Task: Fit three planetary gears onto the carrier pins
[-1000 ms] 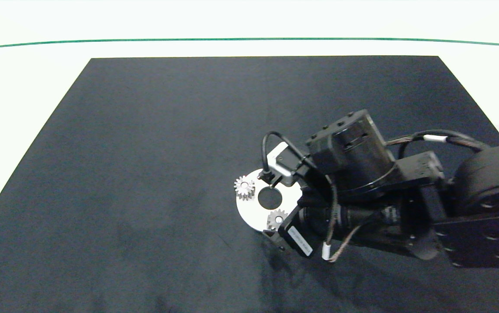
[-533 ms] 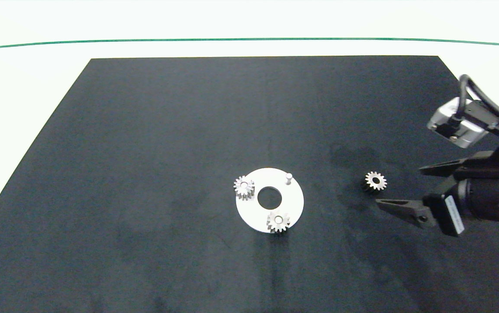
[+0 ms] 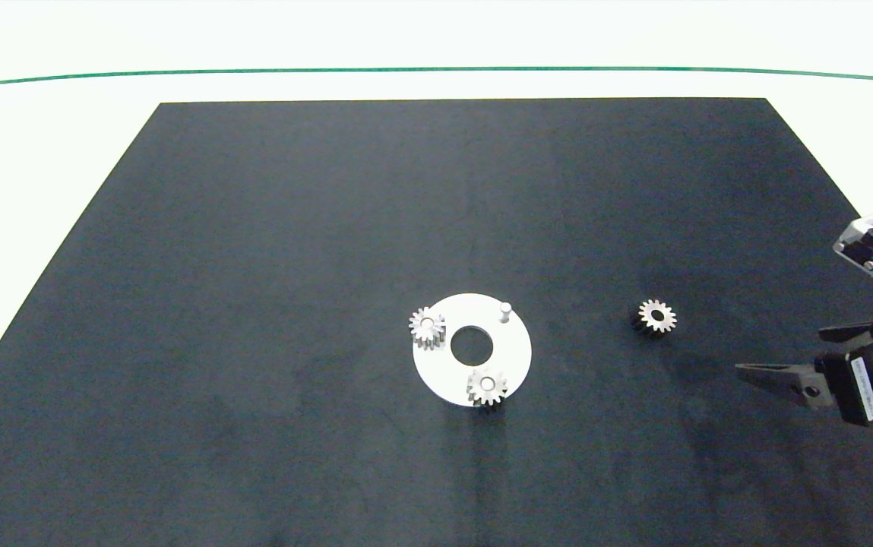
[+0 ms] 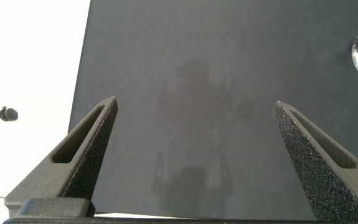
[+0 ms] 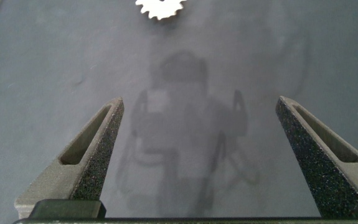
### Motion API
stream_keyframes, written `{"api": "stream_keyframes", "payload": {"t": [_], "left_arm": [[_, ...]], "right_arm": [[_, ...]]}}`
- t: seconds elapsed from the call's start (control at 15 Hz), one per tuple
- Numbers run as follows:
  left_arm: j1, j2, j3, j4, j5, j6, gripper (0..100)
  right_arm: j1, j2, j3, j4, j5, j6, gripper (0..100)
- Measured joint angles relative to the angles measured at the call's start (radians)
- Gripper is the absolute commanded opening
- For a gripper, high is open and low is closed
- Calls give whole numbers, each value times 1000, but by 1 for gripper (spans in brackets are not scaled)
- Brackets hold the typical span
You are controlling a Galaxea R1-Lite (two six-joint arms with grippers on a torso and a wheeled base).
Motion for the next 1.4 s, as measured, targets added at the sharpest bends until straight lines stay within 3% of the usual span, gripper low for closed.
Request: {"api": "stream_keyframes", "payload": {"t": [0.2, 0.67, 1.07, 1.4], "left_arm": [[8, -14, -1, 0, -3, 0, 100], [21, -35, -1, 0, -7, 1, 100], [21, -42, -1, 0, -7, 1, 100], [21, -48, -1, 0, -8, 1, 100]], "right_arm": [[-33, 49, 3, -107, -4, -4, 100], [34, 187, -3, -248, 2, 1, 100], [54, 297, -78, -264, 1, 0, 99], [61, 349, -111, -259, 2, 0, 90]]}}
